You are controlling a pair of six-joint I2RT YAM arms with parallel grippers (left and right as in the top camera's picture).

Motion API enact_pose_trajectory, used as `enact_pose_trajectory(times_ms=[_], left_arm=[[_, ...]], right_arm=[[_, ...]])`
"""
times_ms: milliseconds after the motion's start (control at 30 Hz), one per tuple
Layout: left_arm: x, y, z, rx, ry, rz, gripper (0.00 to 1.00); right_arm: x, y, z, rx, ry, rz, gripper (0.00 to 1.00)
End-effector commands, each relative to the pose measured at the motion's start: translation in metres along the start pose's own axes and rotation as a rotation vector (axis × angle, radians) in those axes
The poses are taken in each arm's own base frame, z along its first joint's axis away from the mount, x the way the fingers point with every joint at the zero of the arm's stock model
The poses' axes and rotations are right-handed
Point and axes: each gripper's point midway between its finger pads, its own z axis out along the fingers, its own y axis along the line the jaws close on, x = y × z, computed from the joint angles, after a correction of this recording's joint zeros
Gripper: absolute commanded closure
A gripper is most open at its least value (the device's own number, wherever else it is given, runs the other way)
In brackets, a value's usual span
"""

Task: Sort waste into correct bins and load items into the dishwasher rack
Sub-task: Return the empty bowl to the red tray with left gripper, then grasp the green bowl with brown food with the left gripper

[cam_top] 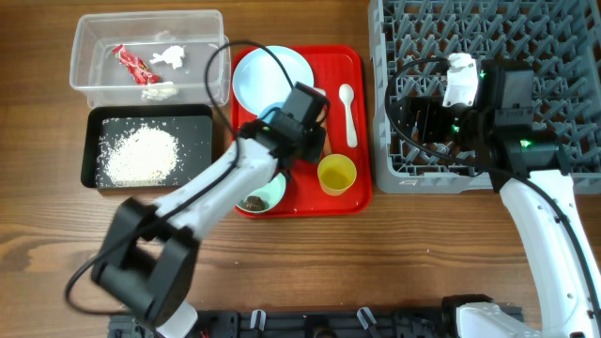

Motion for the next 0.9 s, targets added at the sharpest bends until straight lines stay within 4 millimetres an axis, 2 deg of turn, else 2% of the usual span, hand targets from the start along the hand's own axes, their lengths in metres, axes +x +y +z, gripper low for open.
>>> enact_pose_trajectory(times_ms=[0,67,100,133,167,200,233,267,333,400,500,633,667,767,833,867], left_arm=[[0.009,0.02,0.018,-0.116,0.029,0.04,0.96],[0.01,0.019,0.018,-0.115,0.031,0.044,0.96],[0.012,0.018,0.018,-0.115,0.036,0.046,0.89],[0.013,0.019,0.016,-0.117,0.044,0.047,0.69],[0.012,0.019,0.007,-0.115,0.052,0.047,0.45],[0.007,0.019,-0.007,-0.114,0.049,0.035,0.3],[-0.002,0.018,-0.027,-0.111,0.036,0.005,0.24],[-0.005,0.018,-0.039,-0.106,0.028,-0.011,0.22],[-0.002,0.008,-0.069,-0.031,0.038,-0.017,0.22],[0.021,0.008,-0.075,-0.02,0.131,-0.075,0.26],[0.071,0.011,-0.054,-0.025,0.286,-0.11,0.32],[0.114,0.015,-0.033,-0.034,0.391,-0.131,0.44],[0.119,0.015,-0.03,-0.03,0.393,-0.133,0.46],[0.13,0.014,-0.018,-0.005,0.386,-0.14,0.61],[0.136,0.015,-0.012,-0.007,0.381,-0.157,0.64],[0.139,0.015,-0.009,-0.011,0.376,-0.185,0.71]], right_arm=[[-0.003,0.001,-0.001,0.006,0.004,0.001,0.0],[-0.003,0.001,-0.001,0.006,0.003,0.001,0.0],[-0.003,0.001,-0.001,0.006,0.004,0.001,0.0],[-0.002,0.001,-0.001,0.006,0.007,0.002,0.0],[-0.002,0.001,-0.001,0.007,0.009,0.003,0.0],[-0.002,0.001,-0.001,0.007,0.009,0.002,0.0],[-0.002,0.001,-0.001,0.006,0.008,0.002,0.0],[-0.002,0.001,-0.001,0.007,0.009,0.003,0.0],[-0.001,0.001,-0.001,0.007,0.01,0.004,0.0],[-0.002,0.001,-0.001,0.007,0.01,0.003,0.0],[-0.002,0.001,-0.001,0.007,0.009,0.002,0.0],[-0.001,0.001,-0.001,0.007,0.012,0.004,0.0],[-0.001,0.001,-0.001,0.006,0.012,0.004,0.0],[-0.001,0.001,-0.001,0.006,0.012,0.004,0.0],[-0.001,0.001,-0.001,0.007,0.012,0.004,0.01],[-0.001,0.001,-0.001,0.007,0.013,0.004,0.0]])
